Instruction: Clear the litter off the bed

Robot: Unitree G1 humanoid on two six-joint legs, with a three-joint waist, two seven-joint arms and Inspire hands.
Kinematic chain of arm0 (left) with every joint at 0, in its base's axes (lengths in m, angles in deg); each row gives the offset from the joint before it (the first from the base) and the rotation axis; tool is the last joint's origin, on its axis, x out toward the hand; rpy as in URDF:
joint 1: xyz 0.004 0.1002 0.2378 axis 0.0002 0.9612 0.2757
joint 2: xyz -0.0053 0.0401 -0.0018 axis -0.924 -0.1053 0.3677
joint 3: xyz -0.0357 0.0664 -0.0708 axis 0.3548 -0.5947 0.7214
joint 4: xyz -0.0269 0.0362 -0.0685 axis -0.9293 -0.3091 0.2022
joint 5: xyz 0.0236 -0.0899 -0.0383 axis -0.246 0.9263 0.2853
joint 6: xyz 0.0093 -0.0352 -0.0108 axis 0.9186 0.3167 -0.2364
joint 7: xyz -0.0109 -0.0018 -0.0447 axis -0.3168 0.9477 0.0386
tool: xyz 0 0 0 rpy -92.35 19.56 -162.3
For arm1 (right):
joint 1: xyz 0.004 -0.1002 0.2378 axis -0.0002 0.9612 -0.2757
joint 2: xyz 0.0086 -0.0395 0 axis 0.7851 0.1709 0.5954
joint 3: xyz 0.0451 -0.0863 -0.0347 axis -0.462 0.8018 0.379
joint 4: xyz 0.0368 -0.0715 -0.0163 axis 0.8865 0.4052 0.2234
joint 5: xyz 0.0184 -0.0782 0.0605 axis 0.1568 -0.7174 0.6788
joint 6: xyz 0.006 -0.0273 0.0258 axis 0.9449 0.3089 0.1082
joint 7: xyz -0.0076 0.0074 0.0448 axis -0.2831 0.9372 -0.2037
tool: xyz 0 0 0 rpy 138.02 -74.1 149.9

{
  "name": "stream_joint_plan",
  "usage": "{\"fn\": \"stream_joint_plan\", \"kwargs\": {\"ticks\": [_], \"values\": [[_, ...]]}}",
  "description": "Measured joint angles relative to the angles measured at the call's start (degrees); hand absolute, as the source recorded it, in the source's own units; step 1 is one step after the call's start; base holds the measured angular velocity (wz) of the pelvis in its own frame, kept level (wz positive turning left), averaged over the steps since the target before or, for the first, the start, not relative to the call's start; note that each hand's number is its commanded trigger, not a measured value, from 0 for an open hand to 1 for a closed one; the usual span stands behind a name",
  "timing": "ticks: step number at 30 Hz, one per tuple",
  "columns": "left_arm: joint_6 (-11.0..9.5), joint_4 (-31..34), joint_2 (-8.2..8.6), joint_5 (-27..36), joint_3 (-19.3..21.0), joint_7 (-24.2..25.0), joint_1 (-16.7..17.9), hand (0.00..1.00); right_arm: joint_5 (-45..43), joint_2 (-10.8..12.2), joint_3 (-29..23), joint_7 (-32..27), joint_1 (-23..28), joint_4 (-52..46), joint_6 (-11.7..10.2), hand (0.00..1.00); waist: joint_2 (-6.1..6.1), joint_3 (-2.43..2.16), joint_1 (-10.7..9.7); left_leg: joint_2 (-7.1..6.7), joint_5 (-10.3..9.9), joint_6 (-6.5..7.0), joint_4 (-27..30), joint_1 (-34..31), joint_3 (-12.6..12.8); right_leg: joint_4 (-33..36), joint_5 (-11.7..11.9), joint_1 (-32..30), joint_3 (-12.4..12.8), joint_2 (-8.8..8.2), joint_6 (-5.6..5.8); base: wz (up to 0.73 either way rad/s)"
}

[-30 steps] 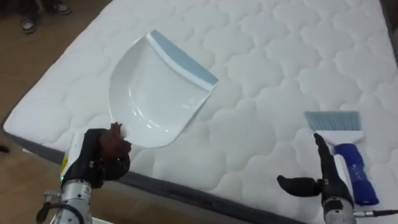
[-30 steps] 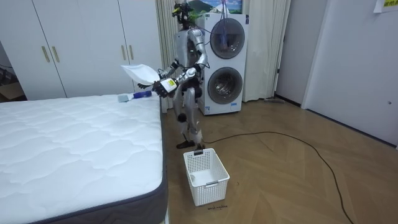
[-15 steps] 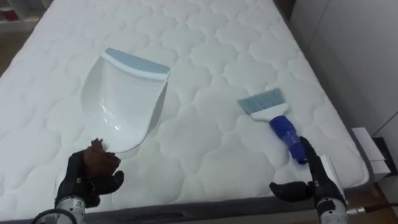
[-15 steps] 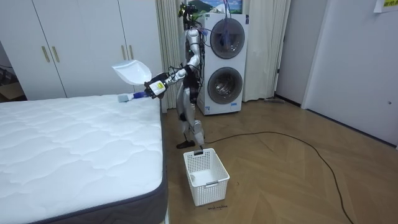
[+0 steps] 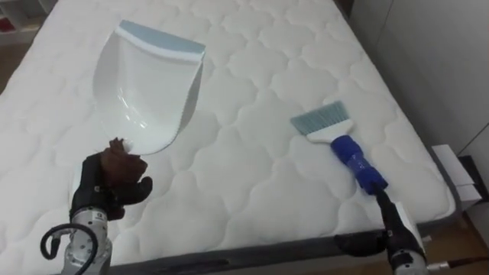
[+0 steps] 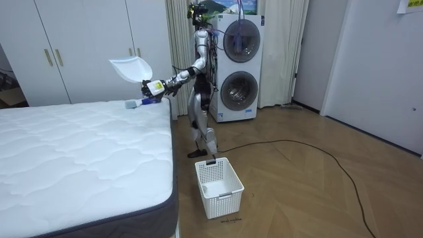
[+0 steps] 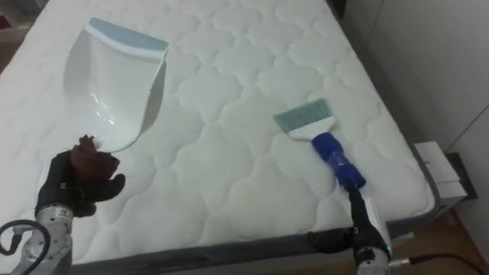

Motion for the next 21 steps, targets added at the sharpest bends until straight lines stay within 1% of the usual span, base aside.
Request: {"fn": "stream_joint_plan", "kwargs": {"ticks": [2,5,7,8,10,11,12,13,14,16,19,21], "values": [[0.11,-0.06,0.01,0.00,-0.05,0.00,0.05,0.00,0.07,-0.01,0.00,0.00,-0.21,2.25,0.03,0.00,-0.01,0.00,0.08,0.00,0.00,0.00,-0.07,0.35,0.09,-0.22,0.04,0.38,0.06,0.03,0.04,-0.05],[0.13,-2.12,0.02,-0.59,-0.09,-0.01,0.08,0.00,0.25,0.00,0.02,0.05,-0.01,4.87,0.23,0.00,-0.06,0.03,0.07,0.00,0.00,0.00,-0.67,0.71,0.09,-0.37,-0.07,0.84,-0.03,-0.01,0.19,0.00],[0.15,-4.94,0.02,-1.52,-0.15,-0.02,0.17,0.00,0.21,0.08,0.05,0.04,0.08,5.59,0.76,0.00,-0.24,0.14,0.10,-0.06,0.02,0.04,-0.87,0.91,0.19,-0.32,-0.12,0.87,0.40,0.00,0.27,-0.02],[0.23,-7.12,0.02,-1.64,-0.15,-0.01,0.42,0.00,0.09,0.28,0.05,0.04,0.24,5.76,1.08,0.00,-0.50,0.30,0.12,-0.09,0.02,0.04,-0.90,1.12,0.40,-0.30,-0.25,0.86,0.59,0.04,0.36,-0.04],[0.36,-10.31,0.12,-2.34,-0.24,-0.01,1.76,0.00,-0.04,0.47,0.05,0.03,0.31,7.02,1.17,0.00,-0.94,0.16,0.08,-0.10,0.02,0.05,-0.95,1.14,0.42,-0.25,-0.51,0.88,0.71,0.03,0.40,-0.02],[0.43,-11.93,0.30,-3.31,-0.36,0.02,3.41,0.00,-0.03,0.47,-0.02,0.03,0.63,8.18,1.27,0.00,-1.28,-0.05,0.05,-0.11,0.02,0.05,-0.94,1.13,0.41,-0.23,-0.62,0.89,0.85,0.05,0.44,0.00],[0.47,-13.78,0.40,-4.83,-0.56,0.05,5.12,0.00,-0.01,0.48,-0.31,0.02,1.12,9.37,1.27,0.00,-1.56,-0.12,0.09,-0.12,0.02,0.05,-0.94,1.13,0.39,-0.24,-0.68,0.89,1.30,0.19,0.49,0.00],[0.55,-15.62,0.44,-5.61,-0.59,0.23,6.82,0.00,-0.01,0.48,-0.55,0.02,1.58,10.27,1.33,0.00,-1.82,-0.12,0.22,-0.14,0.02,0.05,-0.95,1.09,0.38,-0.24,-0.68,0.87,1.44,0.23,0.50,0.00],[0.71,-16.33,0.44,-5.90,-0.57,0.42,7.66,0.00,-0.01,0.49,-0.65,0.03,1.92,10.40,1.33,0.00,-1.93,-0.13,0.22,-0.14,0.02,0.05,-0.95,1.03,0.38,-0.24,-0.68,0.84,1.43,0.22,0.50,0.00],[1.13,-18.91,0.49,-6.73,-0.52,1.42,10.41,0.00,0.01,0.95,-1.76,0.43,2.32,12.44,1.28,0.00,-2.25,-0.25,0.55,-0.15,0.01,0.07,-0.95,1.03,0.37,-0.30,-0.60,0.89,1.02,0.09,0.51,0.00],[1.13,-22.27,0.60,-6.62,-0.55,2.00,11.94,0.00,0.07,1.03,-2.08,0.62,2.09,16.23,1.17,0.00,-2.25,-0.27,1.84,-0.05,0.04,0.17,-1.60,1.52,0.24,-0.91,-0.24,1.44,0.36,0.12,0.38,0.00],[1.13,-23.24,0.62,-6.63,-0.53,1.99,12.70,0.00,0.17,0.98,-2.09,0.61,2.04,17.54,1.18,0.00,-2.11,-0.16,2.13,0.02,-0.05,0.33,-1.95,1.55,-0.22,-1.23,-0.11,1.79,0.14,0.12,0.40,0.12]]}}
